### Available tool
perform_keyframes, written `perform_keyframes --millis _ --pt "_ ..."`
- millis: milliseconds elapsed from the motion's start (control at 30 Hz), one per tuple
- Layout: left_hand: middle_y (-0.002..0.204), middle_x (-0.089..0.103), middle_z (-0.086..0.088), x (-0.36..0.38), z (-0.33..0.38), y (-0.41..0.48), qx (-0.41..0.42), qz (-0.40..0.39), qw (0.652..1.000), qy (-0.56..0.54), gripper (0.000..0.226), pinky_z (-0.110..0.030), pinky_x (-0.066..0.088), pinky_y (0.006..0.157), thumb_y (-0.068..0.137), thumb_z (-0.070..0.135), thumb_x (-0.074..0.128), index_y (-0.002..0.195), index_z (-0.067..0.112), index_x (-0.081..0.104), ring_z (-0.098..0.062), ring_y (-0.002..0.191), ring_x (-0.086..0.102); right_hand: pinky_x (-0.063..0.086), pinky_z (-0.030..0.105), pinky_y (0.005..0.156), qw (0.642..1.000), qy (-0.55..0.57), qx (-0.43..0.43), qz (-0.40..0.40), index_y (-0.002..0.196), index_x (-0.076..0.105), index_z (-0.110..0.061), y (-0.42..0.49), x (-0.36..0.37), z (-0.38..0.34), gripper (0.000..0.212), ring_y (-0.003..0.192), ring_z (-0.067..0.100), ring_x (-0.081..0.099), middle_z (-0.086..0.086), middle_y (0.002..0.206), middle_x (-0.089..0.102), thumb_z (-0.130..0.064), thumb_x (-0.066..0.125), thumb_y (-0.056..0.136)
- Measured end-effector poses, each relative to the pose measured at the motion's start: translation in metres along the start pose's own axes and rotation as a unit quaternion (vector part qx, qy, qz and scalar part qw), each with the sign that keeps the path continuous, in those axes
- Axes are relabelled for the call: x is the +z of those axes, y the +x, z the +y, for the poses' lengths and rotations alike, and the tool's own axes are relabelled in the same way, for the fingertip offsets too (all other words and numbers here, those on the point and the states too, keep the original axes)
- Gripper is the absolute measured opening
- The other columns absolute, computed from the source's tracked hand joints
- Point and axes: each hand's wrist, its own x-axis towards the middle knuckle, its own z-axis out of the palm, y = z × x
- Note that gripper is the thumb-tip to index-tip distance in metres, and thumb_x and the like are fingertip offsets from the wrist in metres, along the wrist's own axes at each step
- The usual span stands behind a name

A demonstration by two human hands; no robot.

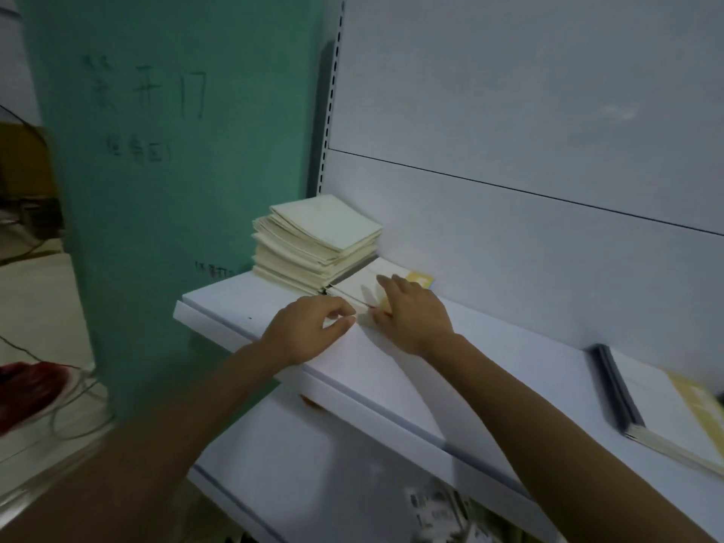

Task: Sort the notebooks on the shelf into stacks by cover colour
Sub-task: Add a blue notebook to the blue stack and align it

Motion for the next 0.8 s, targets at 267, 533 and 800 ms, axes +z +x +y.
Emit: perform_keyframes --millis 267,533,800 --pt "0.081 0.071 0.007 0.007 -0.024 0.024 -0.039 0.021 0.988 -0.151 0.015 -0.037 0.054 0.080 0.092 0.034 0.057 0.088 0.022 0.066 -0.011 0.078 0.065 0.043 0.036 0.086 0.996 -0.042 0.073 -0.040 0.128 0.047 -0.019 0.002 0.021 -0.004 0.051 0.116 0.025 0.050 0.004 0.129 0.053 -0.056 0.038 0.094" --pt "0.069 0.066 -0.003 0.000 -0.016 0.019 -0.093 0.045 0.959 -0.263 0.026 -0.015 0.043 0.050 0.097 0.032 0.048 0.082 0.014 0.058 -0.009 0.053 0.060 0.046 0.036 0.073 0.996 -0.003 0.087 0.030 0.136 0.040 -0.028 -0.028 0.009 0.002 0.037 0.097 0.030 0.060 0.004 0.122 0.061 -0.034 0.029 0.101" --pt "0.109 0.071 -0.011 -0.019 0.021 0.030 -0.213 -0.204 0.772 -0.563 0.072 -0.036 0.055 0.077 0.090 0.070 0.022 0.119 0.015 0.060 -0.024 0.098 0.069 0.050 0.034 0.072 0.961 -0.009 0.044 0.273 0.126 0.060 -0.020 -0.051 -0.006 -0.010 0.039 0.095 0.029 0.066 0.008 0.114 0.068 -0.028 0.041 0.093"
